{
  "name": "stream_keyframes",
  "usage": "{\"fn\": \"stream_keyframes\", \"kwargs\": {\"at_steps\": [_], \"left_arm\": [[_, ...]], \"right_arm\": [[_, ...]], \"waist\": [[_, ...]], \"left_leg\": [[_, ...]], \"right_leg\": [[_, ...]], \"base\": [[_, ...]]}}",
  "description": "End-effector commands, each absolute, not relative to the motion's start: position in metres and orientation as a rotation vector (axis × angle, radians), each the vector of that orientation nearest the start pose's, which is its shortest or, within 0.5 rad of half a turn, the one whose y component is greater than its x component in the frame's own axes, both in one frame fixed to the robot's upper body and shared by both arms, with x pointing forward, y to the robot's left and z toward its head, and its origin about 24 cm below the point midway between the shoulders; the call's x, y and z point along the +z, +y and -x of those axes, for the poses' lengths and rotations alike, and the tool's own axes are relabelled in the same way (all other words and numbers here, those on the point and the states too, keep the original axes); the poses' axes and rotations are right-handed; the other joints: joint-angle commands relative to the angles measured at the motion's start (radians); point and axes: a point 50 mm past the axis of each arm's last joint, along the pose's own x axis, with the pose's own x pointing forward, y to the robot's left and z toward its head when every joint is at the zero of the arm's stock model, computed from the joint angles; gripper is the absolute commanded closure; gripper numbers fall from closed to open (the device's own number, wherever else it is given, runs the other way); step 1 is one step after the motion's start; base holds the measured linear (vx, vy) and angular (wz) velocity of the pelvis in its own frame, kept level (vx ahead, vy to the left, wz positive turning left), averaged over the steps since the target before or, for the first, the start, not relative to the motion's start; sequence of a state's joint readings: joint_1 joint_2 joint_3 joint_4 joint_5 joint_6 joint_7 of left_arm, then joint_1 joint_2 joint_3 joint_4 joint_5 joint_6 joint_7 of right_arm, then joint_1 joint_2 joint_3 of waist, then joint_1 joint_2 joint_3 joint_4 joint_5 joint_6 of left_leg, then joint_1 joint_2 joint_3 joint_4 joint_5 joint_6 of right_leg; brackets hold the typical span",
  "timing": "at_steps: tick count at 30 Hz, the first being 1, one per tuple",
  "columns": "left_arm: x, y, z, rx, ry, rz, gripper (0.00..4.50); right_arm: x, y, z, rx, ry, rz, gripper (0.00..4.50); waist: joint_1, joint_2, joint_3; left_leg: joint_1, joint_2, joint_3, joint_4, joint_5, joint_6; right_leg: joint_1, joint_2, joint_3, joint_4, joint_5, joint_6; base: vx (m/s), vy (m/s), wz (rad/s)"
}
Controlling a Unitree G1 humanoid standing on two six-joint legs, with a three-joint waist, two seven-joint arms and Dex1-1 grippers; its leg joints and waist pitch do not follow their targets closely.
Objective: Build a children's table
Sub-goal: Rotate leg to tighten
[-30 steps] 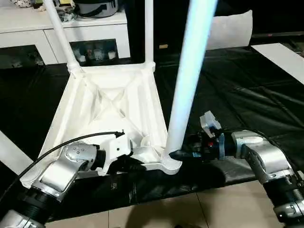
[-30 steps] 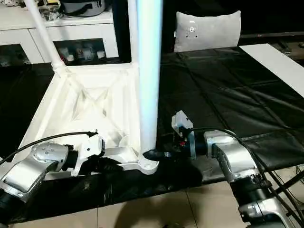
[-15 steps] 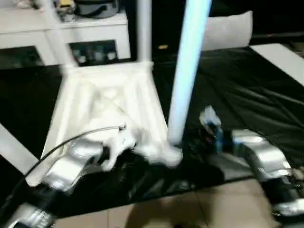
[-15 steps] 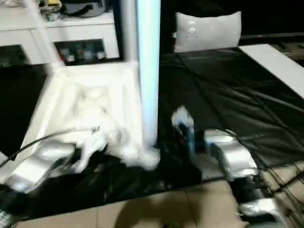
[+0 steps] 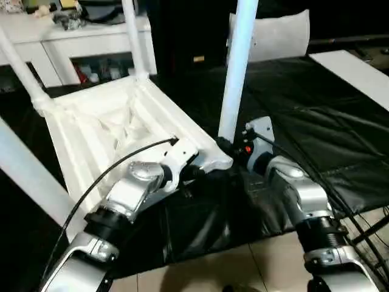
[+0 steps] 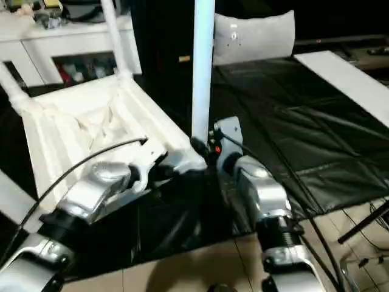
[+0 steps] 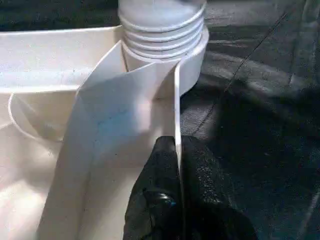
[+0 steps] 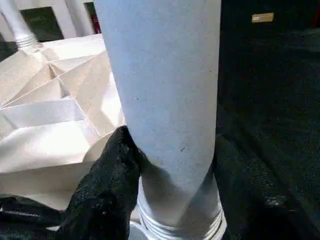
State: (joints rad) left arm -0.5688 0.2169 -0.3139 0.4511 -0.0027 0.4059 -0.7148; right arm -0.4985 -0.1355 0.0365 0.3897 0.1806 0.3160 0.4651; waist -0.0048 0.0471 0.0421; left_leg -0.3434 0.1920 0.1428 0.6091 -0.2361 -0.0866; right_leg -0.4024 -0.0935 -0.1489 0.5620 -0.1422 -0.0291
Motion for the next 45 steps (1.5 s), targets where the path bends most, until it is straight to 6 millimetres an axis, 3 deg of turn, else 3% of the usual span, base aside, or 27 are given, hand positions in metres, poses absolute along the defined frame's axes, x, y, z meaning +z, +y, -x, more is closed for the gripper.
{"fn": "stream_keyframes", "kwargs": {"at_steps": [1,6,8,10,13,14,18,21,23,27,29,34,45], "left_arm": [[0.048,0.085,-0.320,-1.014,0.410,-0.341,4.50],[0.044,0.097,-0.316,-1.050,0.414,-0.376,4.50],[0.043,0.101,-0.314,-1.078,0.412,-0.388,4.50],[0.043,0.104,-0.312,-1.104,0.405,-0.403,4.50],[0.043,0.110,-0.303,-1.223,0.396,-0.446,4.50],[0.042,0.112,-0.300,-1.267,0.399,-0.463,4.50],[0.041,0.120,-0.291,-1.398,0.411,-0.504,4.50],[0.043,0.124,-0.284,-1.511,0.424,-0.527,4.50],[0.044,0.125,-0.281,-1.561,0.433,-0.539,4.50],[0.044,0.125,-0.278,-1.627,0.442,-0.559,4.50],[0.044,0.124,-0.276,-1.660,0.440,-0.574,4.50],[0.044,0.121,-0.274,-1.700,0.437,-0.591,4.50],[0.043,0.124,-0.275,-1.668,0.443,-0.531,4.50]], "right_arm": [[0.056,-0.121,-0.325,0.640,0.262,-0.055,1.85],[0.060,-0.142,-0.318,0.695,0.230,-0.085,1.43],[0.060,-0.154,-0.315,0.714,0.230,-0.008,1.36],[0.061,-0.160,-0.314,0.724,0.229,0.030,1.02],[0.068,-0.176,-0.310,0.799,0.206,0.137,0.91],[0.070,-0.181,-0.308,0.842,0.216,0.161,0.65],[0.077,-0.186,-0.298,1.042,0.265,0.148,0.65],[0.081,-0.184,-0.291,1.196,0.293,0.139,0.65],[0.081,-0.180,-0.286,1.279,0.311,0.128,0.65],[0.079,-0.173,-0.279,1.392,0.350,0.107,1.03],[0.078,-0.169,-0.282,1.399,0.350,0.118,1.21],[0.075,-0.161,-0.284,1.451,0.371,0.091,1.66],[0.074,-0.161,-0.275,1.505,0.401,-0.003,2.42]], "waist": [[0.014,-0.005,-0.067],[0.031,-0.010,-0.072],[0.037,-0.008,-0.073],[0.042,-0.009,-0.069],[0.050,-0.007,-0.065],[0.051,0.000,-0.064],[0.061,-0.005,-0.063],[0.072,-0.010,-0.066],[0.080,-0.008,-0.066],[0.097,-0.016,-0.067],[0.105,-0.014,-0.067],[0.107,-0.016,-0.067],[0.113,-0.018,-0.069]], "left_leg": [[-0.019,0.023,0.002,-0.071,-0.075,0.101],[-0.020,0.027,0.005,-0.067,-0.007,0.139],[-0.022,0.027,0.005,-0.065,0.017,0.147],[-0.021,0.026,0.008,-0.066,-0.002,0.141],[-0.016,0.028,0.009,-0.070,-0.059,0.119],[-0.013,0.028,0.009,-0.071,-0.073,0.115],[-0.012,0.030,0.009,-0.073,-0.102,0.120],[-0.011,0.036,0.009,-0.072,-0.085,0.128],[-0.011,0.039,0.010,-0.070,-0.067,0.134],[-0.009,0.042,0.012,-0.071,-0.051,0.127],[-0.007,0.042,0.012,-0.072,-0.050,0.110],[-0.008,0.039,0.013,-0.074,-0.069,0.090],[-0.010,0.040,0.014,-0.071,-0.040,0.092]], "right_leg": [[0.069,-0.062,0.056,-0.062,-0.300,-0.143],[0.073,-0.063,0.061,-0.046,-0.208,-0.172],[0.073,-0.061,0.059,-0.042,-0.194,-0.175],[0.070,-0.061,0.058,-0.048,-0.246,-0.164],[0.067,-0.061,0.059,-0.056,-0.321,-0.138],[0.064,-0.059,0.059,-0.058,-0.338,-0.134],[0.065,-0.058,0.060,-0.058,-0.352,-0.133],[0.065,-0.058,0.061,-0.051,-0.314,-0.149],[0.062,-0.059,0.063,-0.045,-0.293,-0.162],[0.060,-0.062,0.066,-0.042,-0.293,-0.165],[0.059,-0.064,0.068,-0.043,-0.302,-0.161],[0.061,-0.063,0.067,-0.045,-0.317,-0.151],[0.063,-0.061,0.067,-0.041,-0.293,-0.150]], "base": [[0.000,0.000,0.00],[0.000,0.000,0.00],[0.000,0.000,0.00],[0.000,0.000,0.00],[0.000,0.000,0.00],[0.000,0.000,0.00],[0.000,0.000,0.00],[0.000,0.000,0.00],[0.000,0.000,0.00],[0.000,0.000,0.00],[0.000,0.000,0.00],[0.000,0.000,0.00],[0.000,0.000,0.00]]}}
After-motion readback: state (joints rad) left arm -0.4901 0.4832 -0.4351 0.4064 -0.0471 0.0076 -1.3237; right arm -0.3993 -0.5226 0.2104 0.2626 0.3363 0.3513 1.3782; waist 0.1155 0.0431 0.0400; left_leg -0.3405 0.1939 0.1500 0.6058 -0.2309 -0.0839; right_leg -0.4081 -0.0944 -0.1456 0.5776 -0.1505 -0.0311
